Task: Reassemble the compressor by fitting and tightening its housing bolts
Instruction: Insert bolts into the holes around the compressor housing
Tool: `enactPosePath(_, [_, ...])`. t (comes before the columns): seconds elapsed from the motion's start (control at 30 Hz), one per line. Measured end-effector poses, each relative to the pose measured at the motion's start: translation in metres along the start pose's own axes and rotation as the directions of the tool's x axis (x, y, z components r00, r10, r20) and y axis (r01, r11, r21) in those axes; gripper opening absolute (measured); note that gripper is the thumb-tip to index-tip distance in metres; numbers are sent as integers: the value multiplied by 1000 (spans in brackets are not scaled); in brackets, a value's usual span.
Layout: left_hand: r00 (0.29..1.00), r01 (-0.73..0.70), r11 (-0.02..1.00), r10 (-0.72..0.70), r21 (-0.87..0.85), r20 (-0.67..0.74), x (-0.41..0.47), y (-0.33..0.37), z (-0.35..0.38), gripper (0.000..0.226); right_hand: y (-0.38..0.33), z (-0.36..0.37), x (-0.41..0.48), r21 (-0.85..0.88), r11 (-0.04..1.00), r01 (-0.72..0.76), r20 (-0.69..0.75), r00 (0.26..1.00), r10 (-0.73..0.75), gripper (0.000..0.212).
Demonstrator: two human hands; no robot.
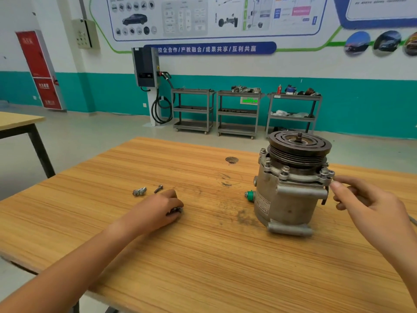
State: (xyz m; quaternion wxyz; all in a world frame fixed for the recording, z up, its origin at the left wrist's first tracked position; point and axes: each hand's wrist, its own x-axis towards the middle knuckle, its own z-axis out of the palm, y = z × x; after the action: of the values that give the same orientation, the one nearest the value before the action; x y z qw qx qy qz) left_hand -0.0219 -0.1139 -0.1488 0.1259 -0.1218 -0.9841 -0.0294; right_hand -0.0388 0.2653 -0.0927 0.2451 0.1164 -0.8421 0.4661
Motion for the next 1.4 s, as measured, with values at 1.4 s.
enactPosePath(1.4, [759, 492, 787, -597, -372, -259, -39, -95, 11, 22, -8, 23, -3, 28, 999, 15, -142, 990, -11, 28])
